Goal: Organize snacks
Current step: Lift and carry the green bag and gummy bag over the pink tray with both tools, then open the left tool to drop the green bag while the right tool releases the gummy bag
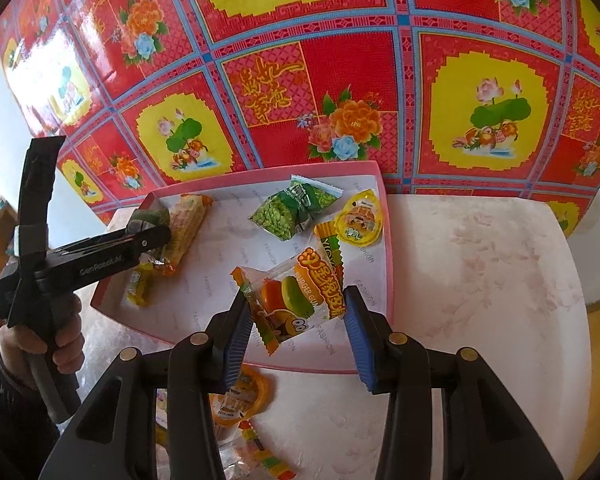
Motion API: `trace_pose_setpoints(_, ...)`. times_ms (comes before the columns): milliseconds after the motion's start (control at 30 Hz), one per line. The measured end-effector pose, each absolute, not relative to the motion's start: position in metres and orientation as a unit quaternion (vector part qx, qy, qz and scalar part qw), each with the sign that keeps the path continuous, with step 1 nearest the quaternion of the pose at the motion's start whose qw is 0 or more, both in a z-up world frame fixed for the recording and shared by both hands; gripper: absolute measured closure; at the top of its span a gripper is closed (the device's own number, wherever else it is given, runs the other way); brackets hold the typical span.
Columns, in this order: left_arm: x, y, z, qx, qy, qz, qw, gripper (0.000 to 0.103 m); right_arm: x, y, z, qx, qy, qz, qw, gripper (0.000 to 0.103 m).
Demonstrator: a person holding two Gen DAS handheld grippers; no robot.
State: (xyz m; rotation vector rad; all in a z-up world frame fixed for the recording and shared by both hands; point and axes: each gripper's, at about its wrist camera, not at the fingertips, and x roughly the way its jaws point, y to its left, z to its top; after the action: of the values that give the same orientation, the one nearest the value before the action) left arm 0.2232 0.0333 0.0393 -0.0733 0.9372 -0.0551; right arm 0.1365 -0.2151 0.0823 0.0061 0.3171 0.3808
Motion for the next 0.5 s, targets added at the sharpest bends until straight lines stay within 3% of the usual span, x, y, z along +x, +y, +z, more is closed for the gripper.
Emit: trace_pose_setpoints(500, 0.234, 0.029, 0.031, -0.038, 0.447, -0.011, 0.894, 0.044, 0.149, -0.22, 0.079, 0.008, 0.165, 0.188, 0.968, 0.057)
